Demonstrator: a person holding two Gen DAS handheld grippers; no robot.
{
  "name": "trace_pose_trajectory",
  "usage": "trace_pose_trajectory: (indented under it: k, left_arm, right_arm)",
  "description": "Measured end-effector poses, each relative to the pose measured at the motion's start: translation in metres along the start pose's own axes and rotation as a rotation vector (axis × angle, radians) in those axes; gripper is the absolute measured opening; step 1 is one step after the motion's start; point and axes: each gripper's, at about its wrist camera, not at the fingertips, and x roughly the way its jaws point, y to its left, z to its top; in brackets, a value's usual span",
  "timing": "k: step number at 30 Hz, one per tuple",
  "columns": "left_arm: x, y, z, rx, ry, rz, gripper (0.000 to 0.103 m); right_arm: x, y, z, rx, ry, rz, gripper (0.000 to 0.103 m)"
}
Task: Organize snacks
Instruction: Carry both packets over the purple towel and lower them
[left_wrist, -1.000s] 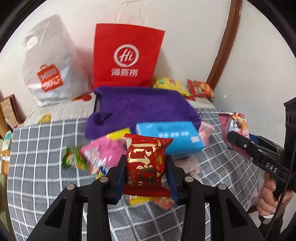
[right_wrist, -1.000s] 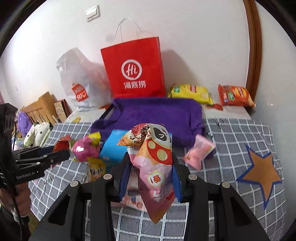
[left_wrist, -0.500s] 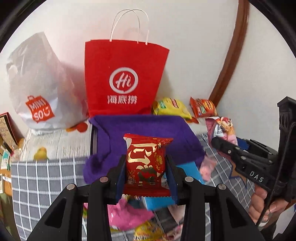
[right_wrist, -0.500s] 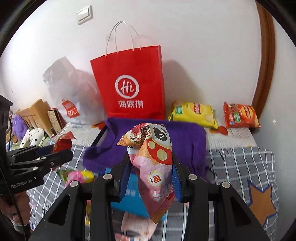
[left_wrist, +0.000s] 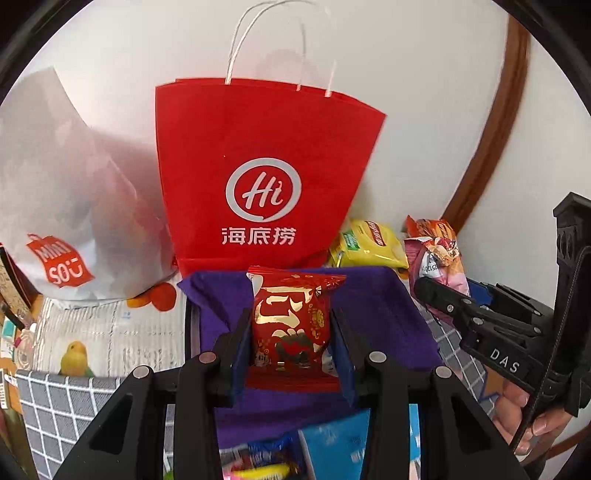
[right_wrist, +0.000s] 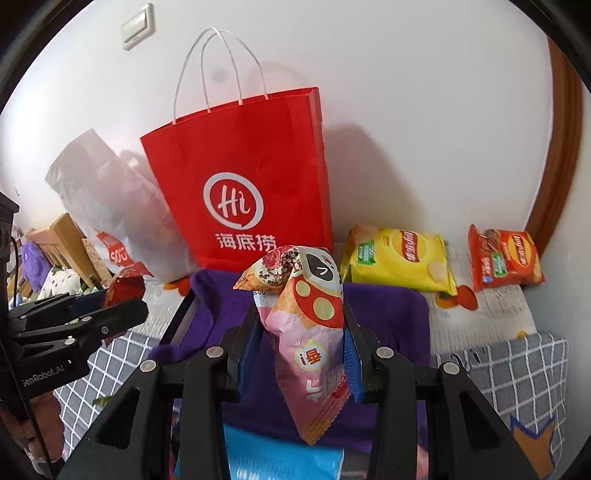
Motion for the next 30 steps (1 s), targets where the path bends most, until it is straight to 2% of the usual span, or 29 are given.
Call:
trace_pose_trajectory:
  k: [8,13,18,30]
  left_arm:
    - [0.048,0.005,0.022,-0.01,0.029,0.007,0.038]
    - [0.078,0.014,0.018,-0.028,0.065,0.014,0.038]
    - [0.1,0.021,0.008,-0.042,0.116,0.008,0.038]
    - [0.12,0.023,0.006,-0.044,0.171,-0.005,0.038]
  right_arm:
    - [0.046,-0.011,0.012,0.012,0.037,0.011,0.04]
    - [0.077,-0.027,0.003,0.026,0.116,-0.005,0.04]
    - [0.088,-0.047,-0.001,0.046,0.144,-0.012,0.04]
    - [0.125,-0.044,-0.016,-0.015,0.248,-0.075,0.04]
